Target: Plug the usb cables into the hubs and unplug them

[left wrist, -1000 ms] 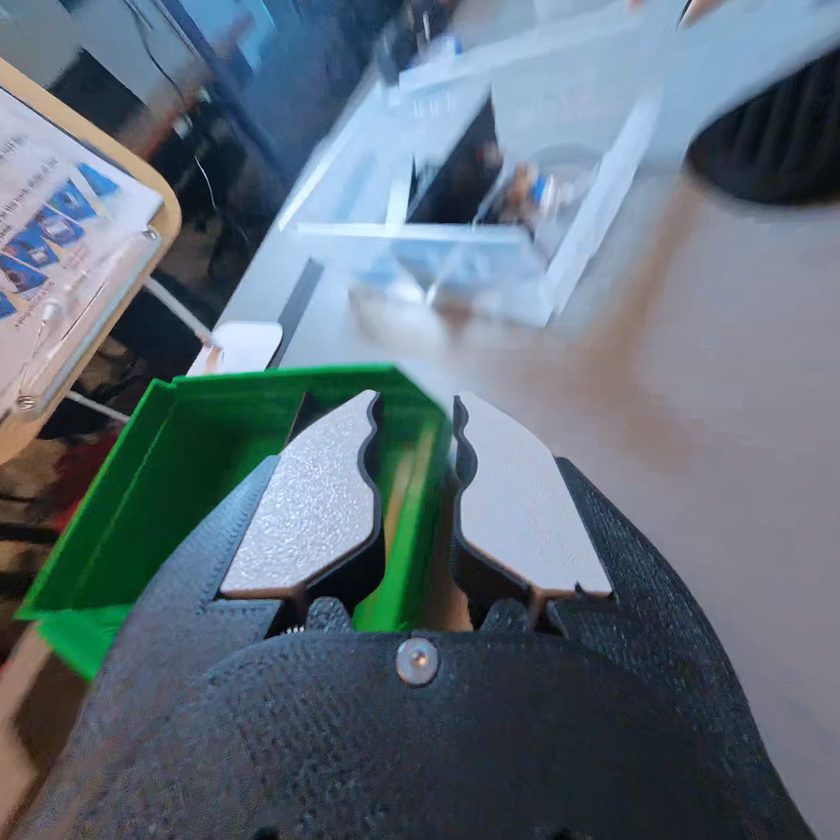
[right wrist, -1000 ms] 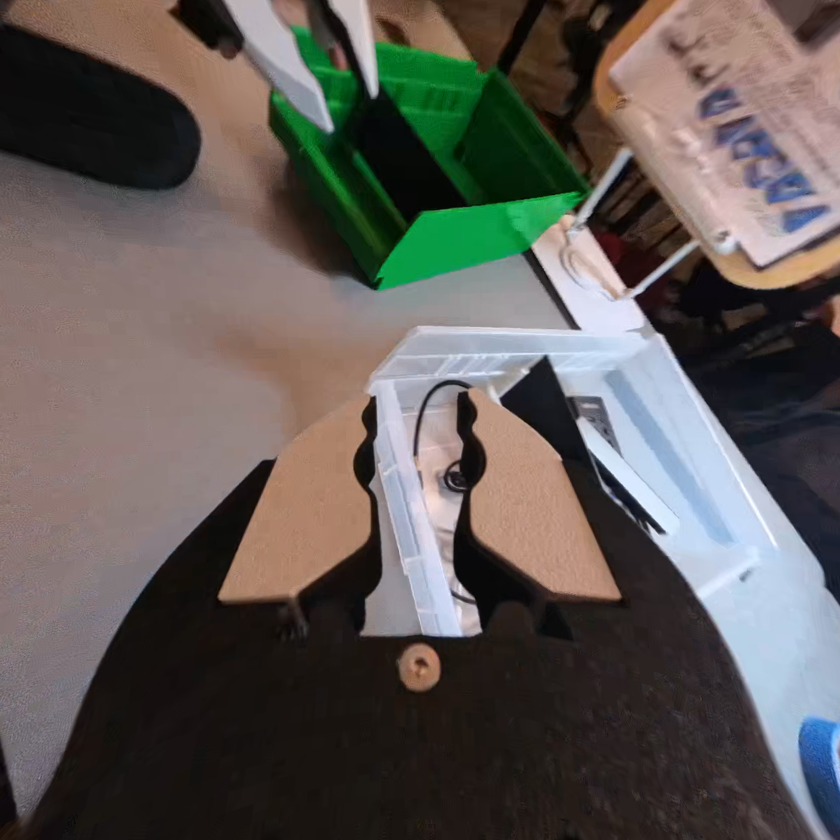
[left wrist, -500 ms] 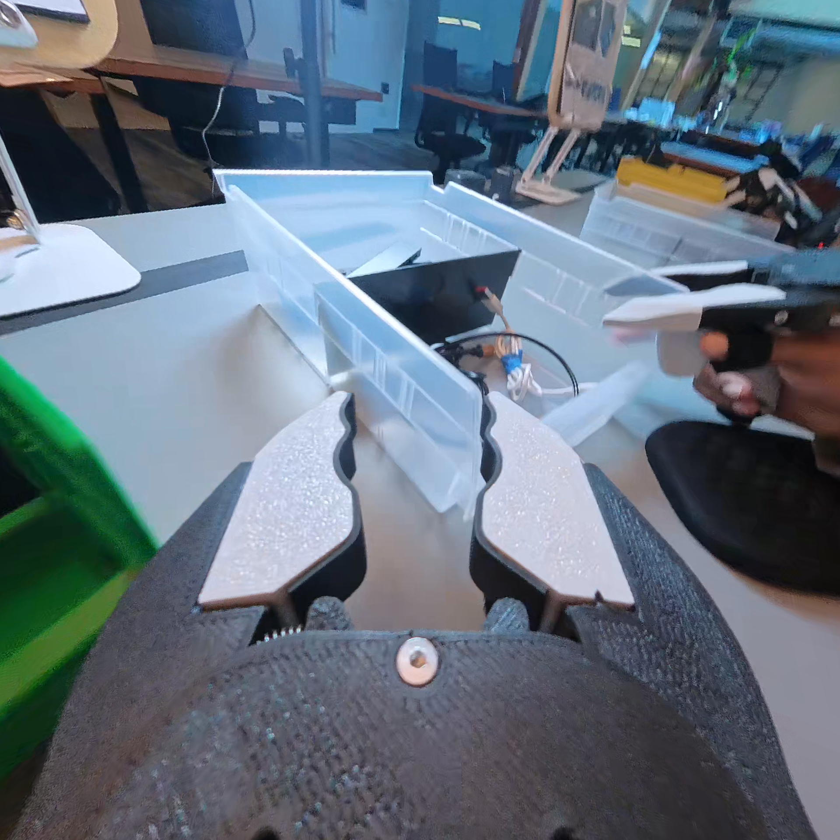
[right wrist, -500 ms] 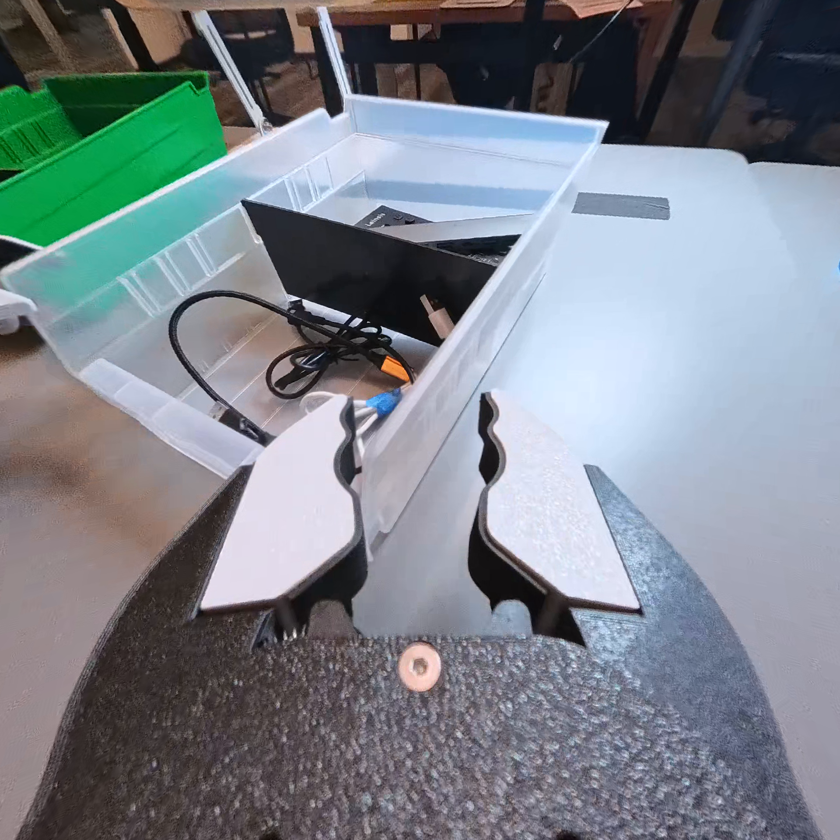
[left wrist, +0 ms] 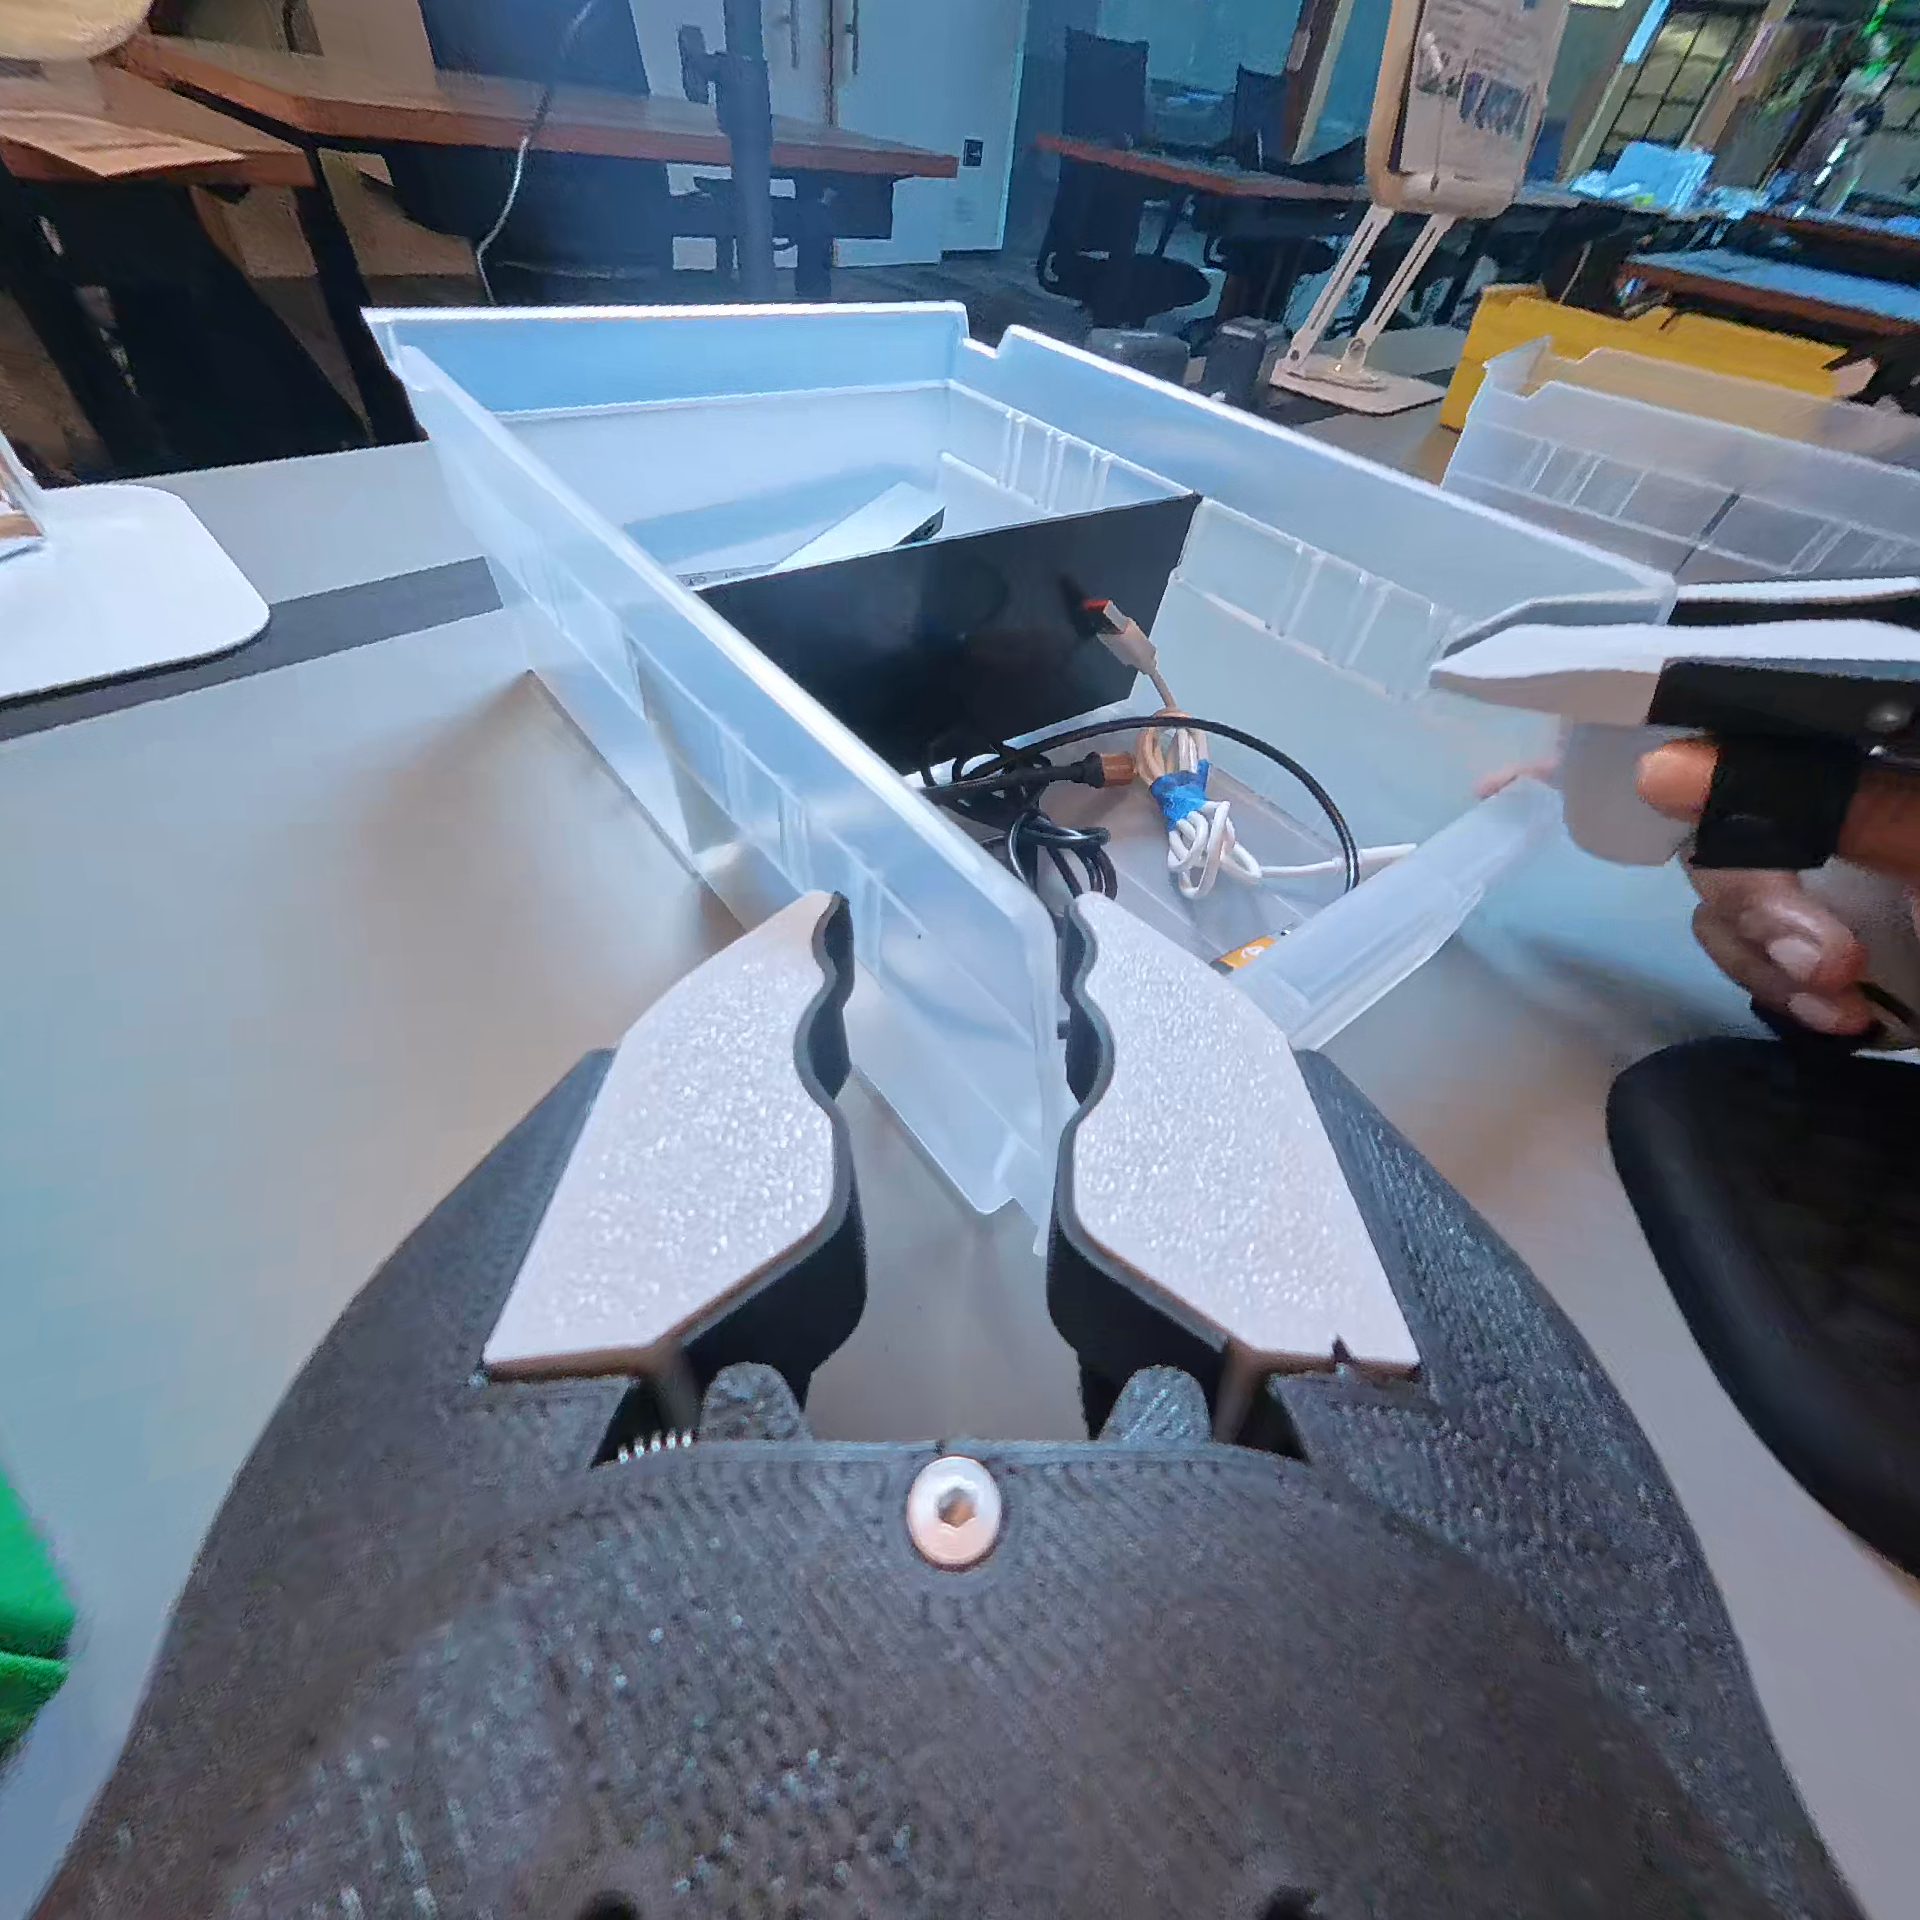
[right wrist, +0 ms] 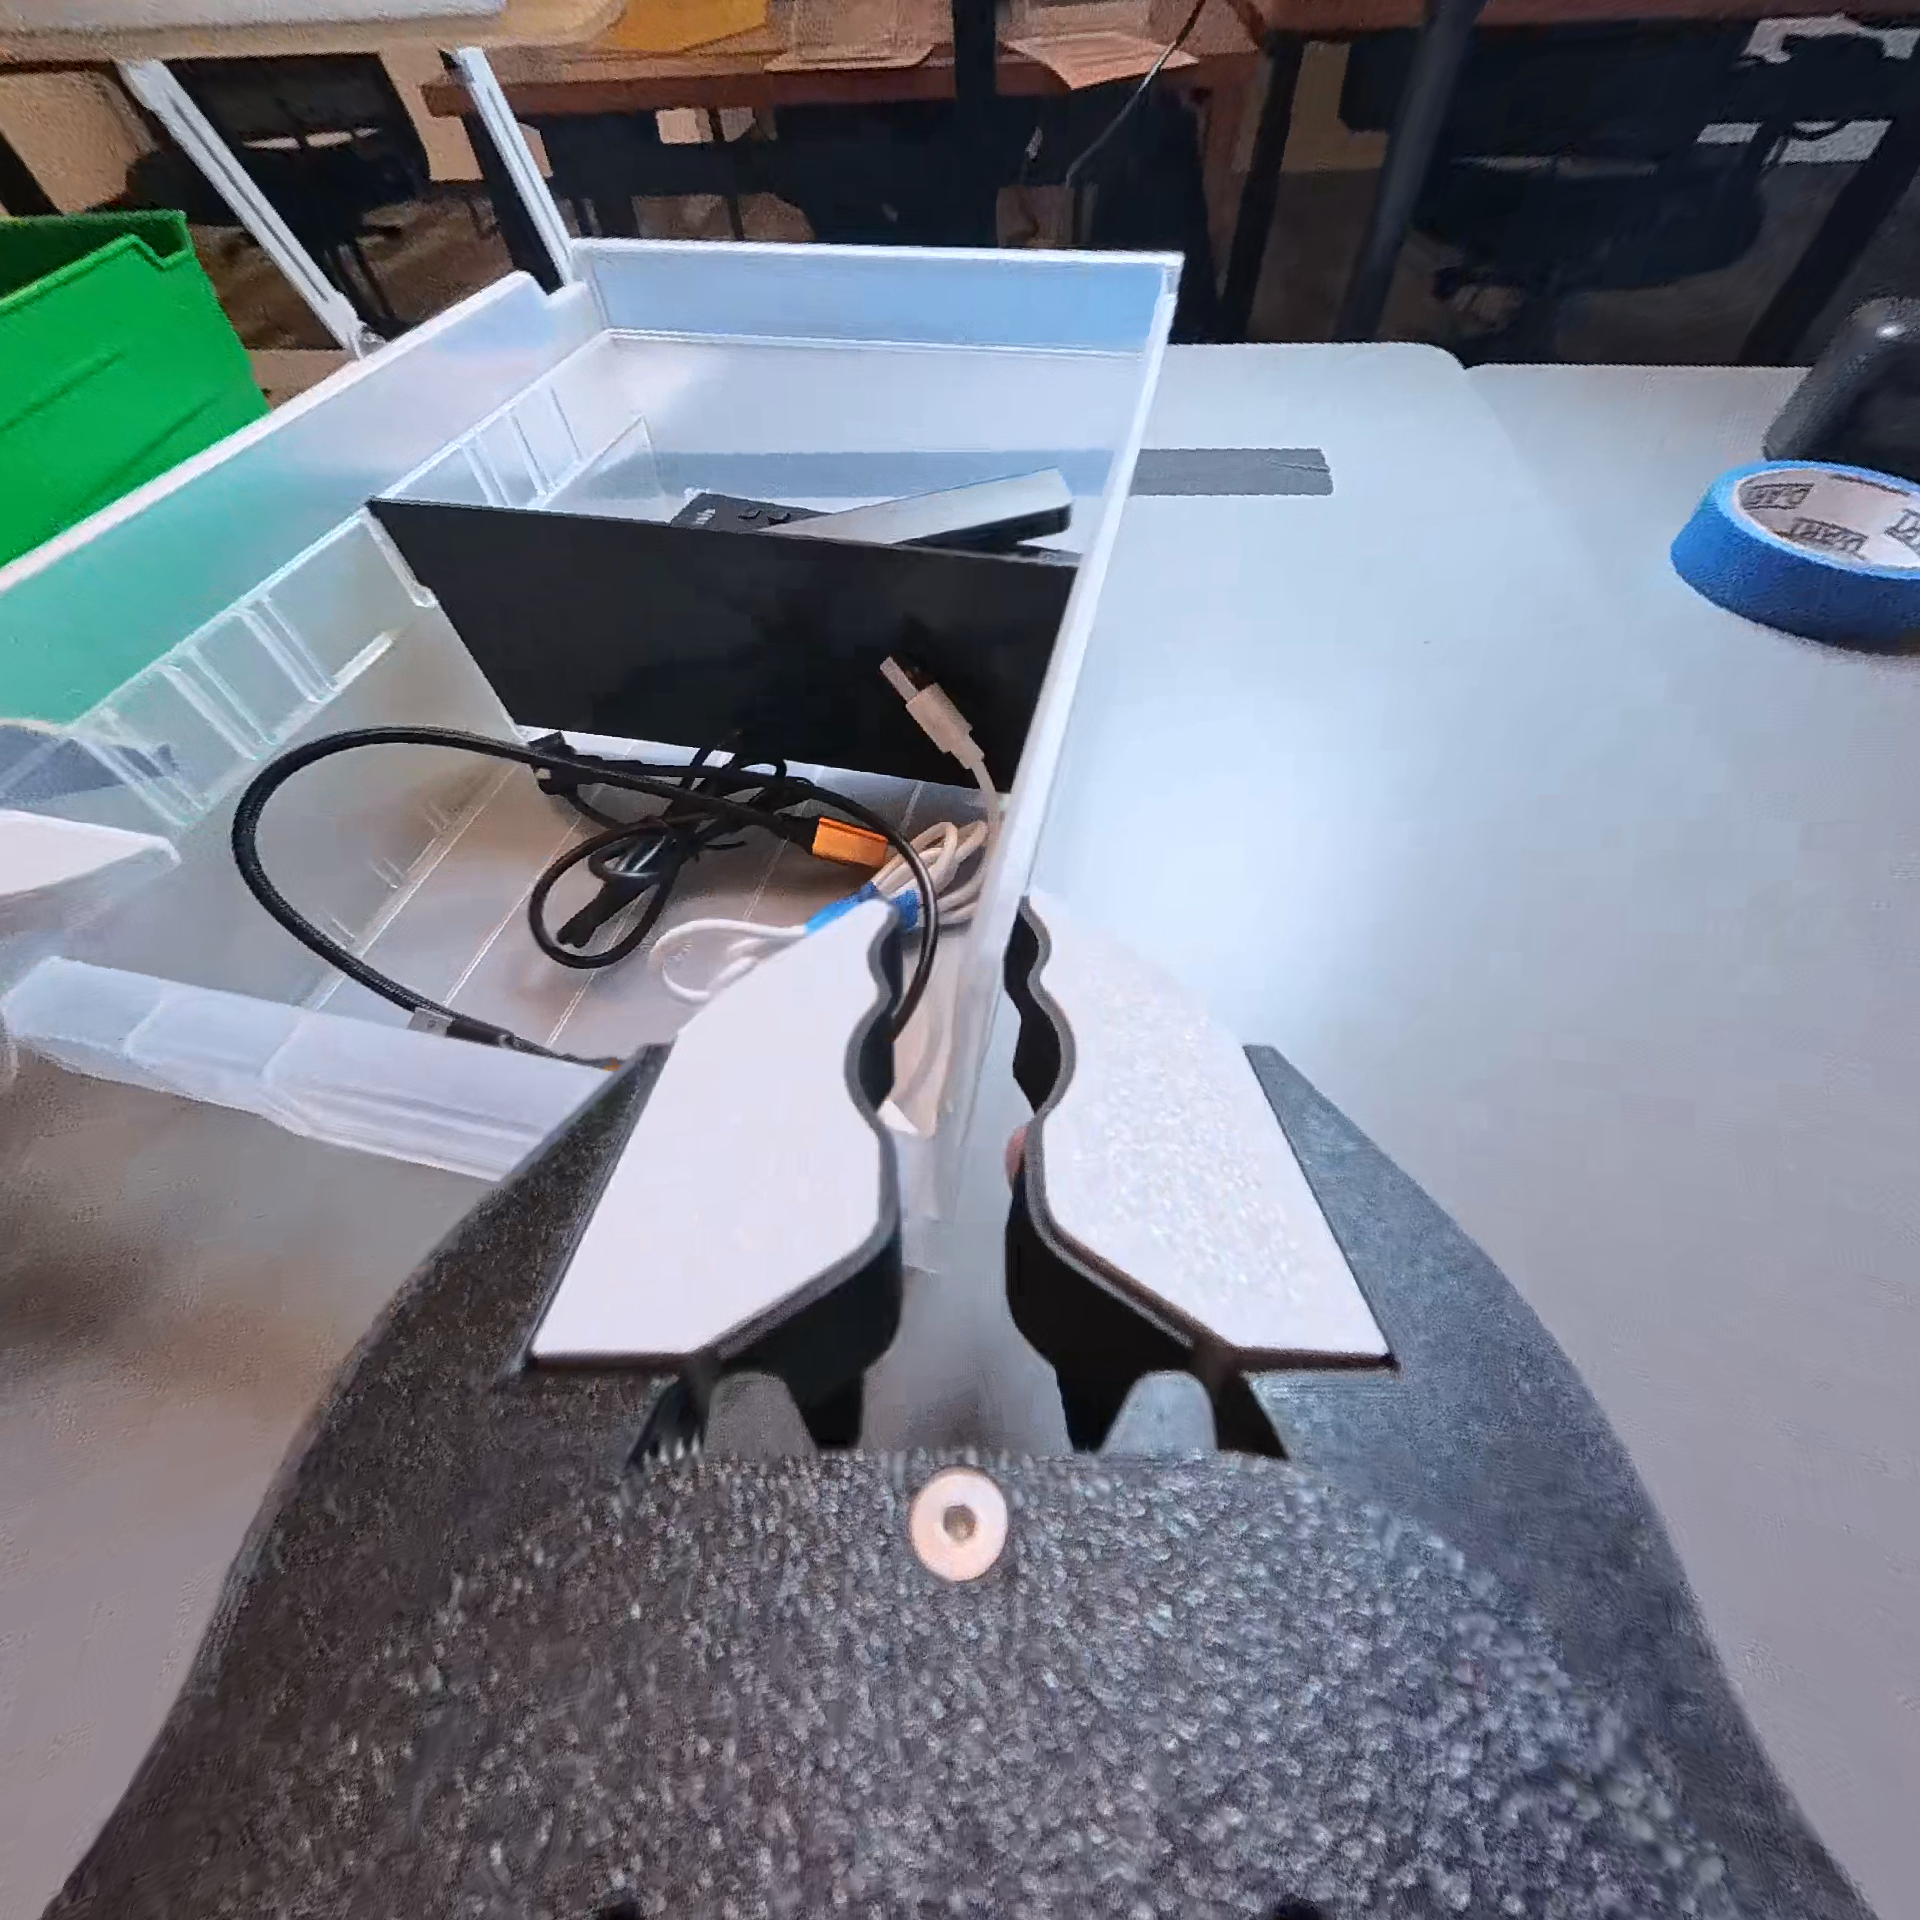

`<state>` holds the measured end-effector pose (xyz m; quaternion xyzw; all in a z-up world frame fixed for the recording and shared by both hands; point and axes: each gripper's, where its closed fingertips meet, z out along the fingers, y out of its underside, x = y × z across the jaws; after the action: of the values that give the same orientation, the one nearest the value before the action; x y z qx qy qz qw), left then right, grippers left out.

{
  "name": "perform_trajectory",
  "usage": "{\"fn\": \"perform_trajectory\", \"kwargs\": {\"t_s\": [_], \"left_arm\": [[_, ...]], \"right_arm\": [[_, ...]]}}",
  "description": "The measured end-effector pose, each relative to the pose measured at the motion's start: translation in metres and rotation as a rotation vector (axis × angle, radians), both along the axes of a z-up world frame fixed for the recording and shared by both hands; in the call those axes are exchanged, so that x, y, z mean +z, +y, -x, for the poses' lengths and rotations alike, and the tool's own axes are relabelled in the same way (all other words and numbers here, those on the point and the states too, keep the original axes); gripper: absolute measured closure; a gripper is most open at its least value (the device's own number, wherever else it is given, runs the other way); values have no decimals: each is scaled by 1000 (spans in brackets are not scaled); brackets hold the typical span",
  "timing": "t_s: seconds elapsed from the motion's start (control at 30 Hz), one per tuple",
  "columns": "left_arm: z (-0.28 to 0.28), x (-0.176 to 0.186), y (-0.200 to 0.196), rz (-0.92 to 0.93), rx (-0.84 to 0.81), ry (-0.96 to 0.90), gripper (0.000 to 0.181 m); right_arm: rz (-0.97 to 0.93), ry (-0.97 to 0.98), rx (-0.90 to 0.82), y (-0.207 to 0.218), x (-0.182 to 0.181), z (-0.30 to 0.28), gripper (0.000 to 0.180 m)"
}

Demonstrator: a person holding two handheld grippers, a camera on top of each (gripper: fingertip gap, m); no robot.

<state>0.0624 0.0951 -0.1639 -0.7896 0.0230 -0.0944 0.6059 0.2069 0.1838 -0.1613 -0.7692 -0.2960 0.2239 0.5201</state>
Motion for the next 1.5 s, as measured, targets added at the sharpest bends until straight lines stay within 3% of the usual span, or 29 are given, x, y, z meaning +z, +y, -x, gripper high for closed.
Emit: {"fn": "perform_trajectory", "kwargs": {"t_s": [0.07, 0.17, 0.3, 0.43, 0.57, 0.7, 0.8, 0.97, 1.2, 1.33, 1.5], "left_arm": [[1, 0, -1, 19, 4, 52, 144], [3, 2, -9, 47, 8, 113, 149], [12, 27, -38, -17, 36, 183, 160], [25, 75, -75, -110, 64, 235, 162], [45, 141, -119, -238, 137, 289, 163], [95, 191, -170, -287, 277, 302, 165], [143, 211, -219, -286, 383, 293, 165], [214, 202, -311, -231, 533, 326, 164], [284, 147, -422, -57, 677, 405, 166], [299, 98, -439, 65, 683, 387, 166], [316, 62, -418, 69, 696, 376, 165]], "right_arm": [[-41, -25, -30, 4, 2, -5, 173], [-78, -69, -42, -2, 5, -5, 175], [-126, 10, -32, -34, 31, -1, 174], [-214, 126, 8, -75, 73, 10, 172], [-334, 228, 99, -112, 141, 34, 171], [-393, 328, 245, -153, 200, 88, 169], [-371, 376, 393, -190, 219, 147, 167], [-291, 347, 629, -258, 198, 247, 165], [-80, 259, 907, -357, 119, 347, 162], [55, 197, 945, -374, 60, 372, 162], [-15, 82, 911, -357, 34, 378, 154]]}}
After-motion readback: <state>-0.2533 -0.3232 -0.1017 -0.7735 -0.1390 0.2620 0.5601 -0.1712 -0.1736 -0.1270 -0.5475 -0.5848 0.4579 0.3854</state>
